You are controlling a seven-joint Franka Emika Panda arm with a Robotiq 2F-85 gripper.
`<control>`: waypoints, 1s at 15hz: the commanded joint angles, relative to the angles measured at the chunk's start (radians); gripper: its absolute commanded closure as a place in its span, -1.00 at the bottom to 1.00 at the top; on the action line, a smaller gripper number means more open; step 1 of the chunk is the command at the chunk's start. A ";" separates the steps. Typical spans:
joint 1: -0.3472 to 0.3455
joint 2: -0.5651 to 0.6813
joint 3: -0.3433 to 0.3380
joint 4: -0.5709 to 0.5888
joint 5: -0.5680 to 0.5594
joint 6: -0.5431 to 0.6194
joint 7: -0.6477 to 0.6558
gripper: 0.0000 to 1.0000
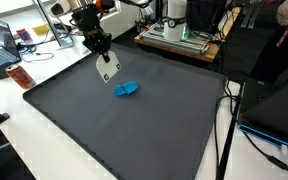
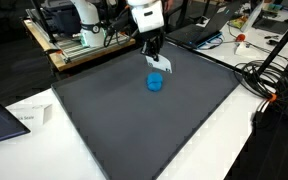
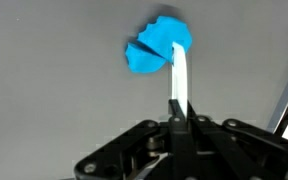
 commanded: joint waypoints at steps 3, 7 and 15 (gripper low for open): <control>-0.028 0.013 0.015 -0.039 0.094 0.046 0.084 0.98; -0.036 0.035 0.022 -0.064 0.151 0.051 0.134 0.98; -0.073 0.090 0.025 -0.081 0.341 0.042 0.145 0.98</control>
